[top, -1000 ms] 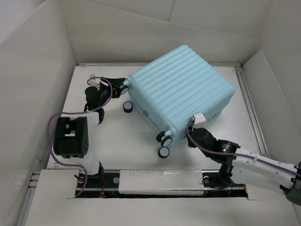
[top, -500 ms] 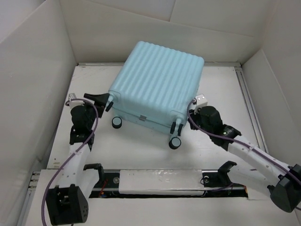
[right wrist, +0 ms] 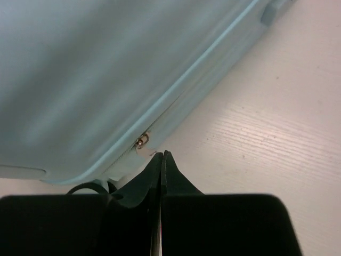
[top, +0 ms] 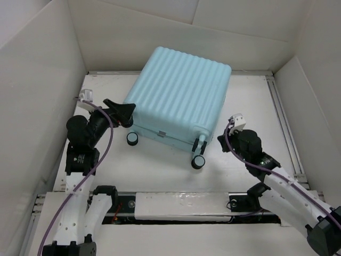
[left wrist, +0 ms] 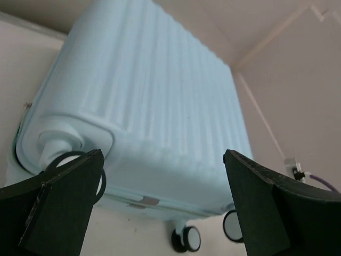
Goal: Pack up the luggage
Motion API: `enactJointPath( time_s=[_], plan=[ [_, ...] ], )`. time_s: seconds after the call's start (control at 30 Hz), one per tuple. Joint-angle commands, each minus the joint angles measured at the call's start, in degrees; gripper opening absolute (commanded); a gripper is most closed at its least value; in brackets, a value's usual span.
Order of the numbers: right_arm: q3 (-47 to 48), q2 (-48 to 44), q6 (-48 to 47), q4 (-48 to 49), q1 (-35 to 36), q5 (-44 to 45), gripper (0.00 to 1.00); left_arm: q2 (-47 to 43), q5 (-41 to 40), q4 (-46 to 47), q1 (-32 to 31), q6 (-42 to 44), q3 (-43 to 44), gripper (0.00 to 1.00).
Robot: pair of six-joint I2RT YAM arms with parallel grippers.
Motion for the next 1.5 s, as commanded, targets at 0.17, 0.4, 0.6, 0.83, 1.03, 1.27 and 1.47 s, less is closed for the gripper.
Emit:
enactJointPath(
  time_s=[0.17, 0.4, 0.6, 0.83, 1.03, 1.27, 1.47],
  plan=[
    [-4.0, -2.8, 1.6, 9.2, -0.4, -2.4, 0.0, 5.3, 6.4, -1.8, -0.1, 5.9, 4.5, 0.93],
    [-4.1, -4.5, 2.1, 6.2, -0.4, -0.9, 0.1, 27.4, -33.3, -14.5, -33.8, 14.2, 35.1, 0.93],
    [-3.0, -6.3, 1.0, 0.4, -0.9, -2.0, 0.27, 26.9, -53.6, -8.5, -64.0, 16.2, 32.2, 0.89],
    [-8.3, -5.8, 1.6, 10.1, -0.9, -3.1, 0.45, 21.5, -52.8, -7.6, -68.0, 9.2, 11.7, 0.92],
    [-10.4, -2.5, 0.9, 16.8, -0.9, -4.7, 0.46, 20.8, -43.5, -3.7, -68.0, 8.6, 3.7, 0.96],
    [-10.7, 0.4, -2.9, 23.3, -0.9, -7.3, 0.37, 26.3, -39.9, 0.1, -68.0, 9.1, 3.7, 0.98],
    [-9.6, 4.4, -4.2, 23.9, -0.9, -10.6, 0.4, 28.4, -39.4, 0.3, -68.0, 9.6, 5.6, 1.0]
  ],
)
